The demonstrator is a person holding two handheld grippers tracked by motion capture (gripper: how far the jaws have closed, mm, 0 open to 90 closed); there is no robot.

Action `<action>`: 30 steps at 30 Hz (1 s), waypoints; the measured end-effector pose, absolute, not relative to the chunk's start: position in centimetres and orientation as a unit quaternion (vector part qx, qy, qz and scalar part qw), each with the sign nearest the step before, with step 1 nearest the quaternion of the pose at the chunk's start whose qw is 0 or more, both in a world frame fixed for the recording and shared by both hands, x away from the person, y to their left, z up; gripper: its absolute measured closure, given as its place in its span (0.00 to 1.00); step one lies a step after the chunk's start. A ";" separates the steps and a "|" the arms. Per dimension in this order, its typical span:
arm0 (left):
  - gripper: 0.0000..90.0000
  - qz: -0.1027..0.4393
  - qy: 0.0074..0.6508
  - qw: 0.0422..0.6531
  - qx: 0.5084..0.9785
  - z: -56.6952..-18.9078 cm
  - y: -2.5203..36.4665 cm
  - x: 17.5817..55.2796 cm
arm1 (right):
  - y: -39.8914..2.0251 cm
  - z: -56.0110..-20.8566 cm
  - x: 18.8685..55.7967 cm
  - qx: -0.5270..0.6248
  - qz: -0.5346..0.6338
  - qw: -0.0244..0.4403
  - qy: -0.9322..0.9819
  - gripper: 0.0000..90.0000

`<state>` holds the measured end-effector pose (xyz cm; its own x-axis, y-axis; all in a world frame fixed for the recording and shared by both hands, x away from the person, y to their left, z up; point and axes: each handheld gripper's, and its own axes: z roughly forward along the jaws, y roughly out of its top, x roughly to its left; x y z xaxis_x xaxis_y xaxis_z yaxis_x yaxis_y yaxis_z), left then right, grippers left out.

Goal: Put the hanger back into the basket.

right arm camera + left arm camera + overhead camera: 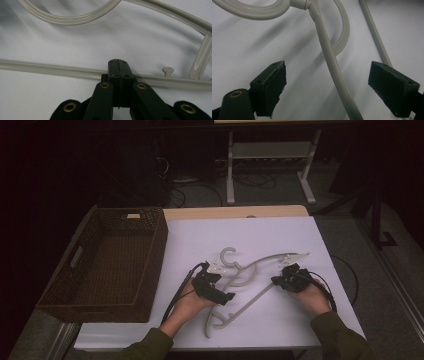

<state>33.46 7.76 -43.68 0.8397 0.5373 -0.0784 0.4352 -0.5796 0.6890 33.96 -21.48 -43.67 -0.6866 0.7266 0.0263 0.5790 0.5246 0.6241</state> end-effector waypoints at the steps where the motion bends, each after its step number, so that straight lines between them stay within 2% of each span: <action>1: 0.18 0.070 0.274 0.368 0.886 -43.7 7.7 33.5 | -21.5 -43.7 34.0 0.377 0.309 0.120 0.865 1.00; 15: 0.63 0.078 0.266 0.345 0.897 -43.5 6.6 33.7 | -21.5 -43.7 34.0 0.377 0.310 0.119 0.865 1.00; 25: 0.81 0.059 0.276 0.341 0.896 -43.5 6.5 33.7 | -21.5 -43.6 34.0 0.378 0.311 0.117 0.864 1.00; 30: 0.83 0.056 0.288 0.340 0.894 -43.4 6.4 33.8 | -21.5 -43.6 34.0 0.378 0.311 0.117 0.864 1.00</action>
<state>33.77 6.41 -43.36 0.8283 0.5520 -0.0963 0.4763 -0.6031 0.6398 33.96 -21.49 -43.61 -0.6870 0.7259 0.0324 0.5797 0.5207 0.6267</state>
